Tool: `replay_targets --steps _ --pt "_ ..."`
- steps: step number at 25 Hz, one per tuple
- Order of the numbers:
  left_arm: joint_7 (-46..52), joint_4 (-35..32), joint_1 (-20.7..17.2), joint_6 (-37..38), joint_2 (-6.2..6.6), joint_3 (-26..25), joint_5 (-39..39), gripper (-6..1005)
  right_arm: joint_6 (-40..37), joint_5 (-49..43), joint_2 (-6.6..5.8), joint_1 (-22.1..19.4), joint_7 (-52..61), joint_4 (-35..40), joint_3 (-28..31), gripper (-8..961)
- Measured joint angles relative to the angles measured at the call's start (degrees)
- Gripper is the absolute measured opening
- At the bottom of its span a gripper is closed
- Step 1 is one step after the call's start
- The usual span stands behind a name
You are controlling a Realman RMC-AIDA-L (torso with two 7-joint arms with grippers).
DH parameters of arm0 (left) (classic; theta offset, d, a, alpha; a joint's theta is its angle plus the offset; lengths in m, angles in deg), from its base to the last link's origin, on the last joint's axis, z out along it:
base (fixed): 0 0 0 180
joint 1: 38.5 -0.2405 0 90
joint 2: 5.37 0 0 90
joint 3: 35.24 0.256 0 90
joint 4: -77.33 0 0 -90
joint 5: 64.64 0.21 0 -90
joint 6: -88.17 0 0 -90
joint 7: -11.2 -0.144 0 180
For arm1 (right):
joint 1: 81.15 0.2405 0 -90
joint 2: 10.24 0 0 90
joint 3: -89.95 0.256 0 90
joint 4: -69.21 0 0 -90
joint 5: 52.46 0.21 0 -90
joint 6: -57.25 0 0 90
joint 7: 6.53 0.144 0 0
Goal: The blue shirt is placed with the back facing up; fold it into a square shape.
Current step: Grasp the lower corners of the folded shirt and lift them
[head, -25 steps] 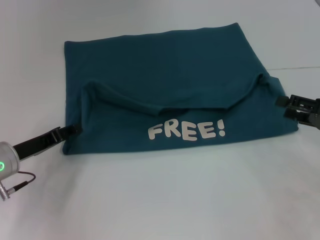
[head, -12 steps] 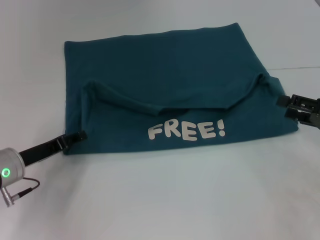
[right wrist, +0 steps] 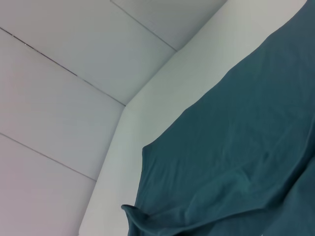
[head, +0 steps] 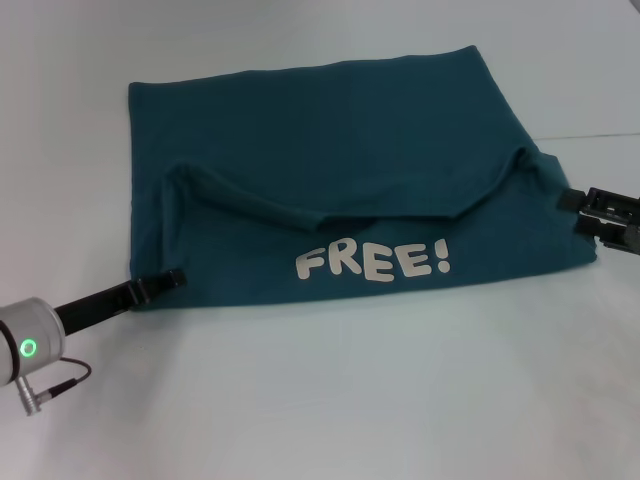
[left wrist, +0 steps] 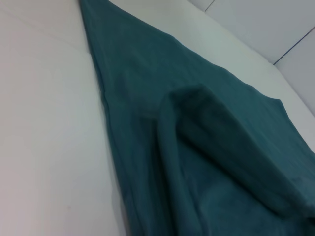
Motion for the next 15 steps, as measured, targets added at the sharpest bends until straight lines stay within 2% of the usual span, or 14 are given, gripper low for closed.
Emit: replay_targets --steps 11,15 --pt "1.7 0.0 0.0 -0.2 -0.27 1.8 0.1 552 -0.4 0.2 0.08 -0.5 -0.5 -0.4 0.2 740" --pt "3.3 -1.1 0.0 0.3 -0.31 2.0 0.9 501 -0.7 0.2 0.09 -0.7 -0.6 -0.6 0.7 737"
